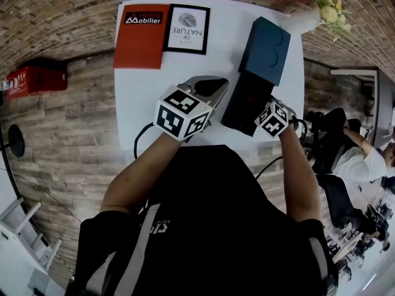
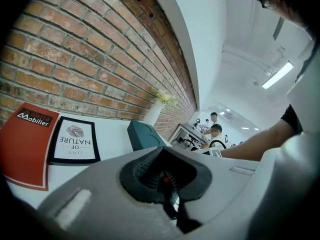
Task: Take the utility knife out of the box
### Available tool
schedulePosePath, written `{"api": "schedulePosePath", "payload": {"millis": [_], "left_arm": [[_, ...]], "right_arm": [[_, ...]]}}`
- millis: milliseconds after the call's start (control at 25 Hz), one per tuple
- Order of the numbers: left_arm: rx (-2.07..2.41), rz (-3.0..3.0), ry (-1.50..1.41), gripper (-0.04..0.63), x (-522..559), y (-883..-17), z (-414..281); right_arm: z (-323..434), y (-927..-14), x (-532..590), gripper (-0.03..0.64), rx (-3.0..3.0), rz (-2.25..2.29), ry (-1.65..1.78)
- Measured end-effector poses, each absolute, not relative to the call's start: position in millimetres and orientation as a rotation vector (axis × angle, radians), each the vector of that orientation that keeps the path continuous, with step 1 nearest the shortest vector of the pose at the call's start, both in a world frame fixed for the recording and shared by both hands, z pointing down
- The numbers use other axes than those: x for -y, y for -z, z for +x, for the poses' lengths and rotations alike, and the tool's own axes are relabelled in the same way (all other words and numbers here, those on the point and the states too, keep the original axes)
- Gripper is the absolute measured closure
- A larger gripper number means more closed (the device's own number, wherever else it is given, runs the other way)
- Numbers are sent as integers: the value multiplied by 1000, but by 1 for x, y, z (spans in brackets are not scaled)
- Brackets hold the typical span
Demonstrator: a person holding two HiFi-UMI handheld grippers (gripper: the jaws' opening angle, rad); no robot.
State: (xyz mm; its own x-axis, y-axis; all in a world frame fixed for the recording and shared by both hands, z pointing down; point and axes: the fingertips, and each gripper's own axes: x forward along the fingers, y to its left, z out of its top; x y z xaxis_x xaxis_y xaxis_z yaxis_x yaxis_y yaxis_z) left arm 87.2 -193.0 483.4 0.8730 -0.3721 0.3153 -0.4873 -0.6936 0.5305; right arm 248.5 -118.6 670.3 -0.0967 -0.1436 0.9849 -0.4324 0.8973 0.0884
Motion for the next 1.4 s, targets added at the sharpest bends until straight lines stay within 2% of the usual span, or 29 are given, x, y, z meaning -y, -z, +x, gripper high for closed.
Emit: {"api": "schedulePosePath", "payload": {"millis": [400,600,920,1400], "left_arm": [[637,2409,-241,588,196,-483,83],[634,2406,-252,588,192,-484,85],[649,2385,-255,588,189,-490,80],[658,2373,-258,588,195,-494,71]], "right_arm": [[242,-657,117,617,1739,491,-278],[254,-668,121,516,1665,409,-260],[253,-673,118,514,1639,339,-224],[248,-672,112,559,1649,264,-197]]}}
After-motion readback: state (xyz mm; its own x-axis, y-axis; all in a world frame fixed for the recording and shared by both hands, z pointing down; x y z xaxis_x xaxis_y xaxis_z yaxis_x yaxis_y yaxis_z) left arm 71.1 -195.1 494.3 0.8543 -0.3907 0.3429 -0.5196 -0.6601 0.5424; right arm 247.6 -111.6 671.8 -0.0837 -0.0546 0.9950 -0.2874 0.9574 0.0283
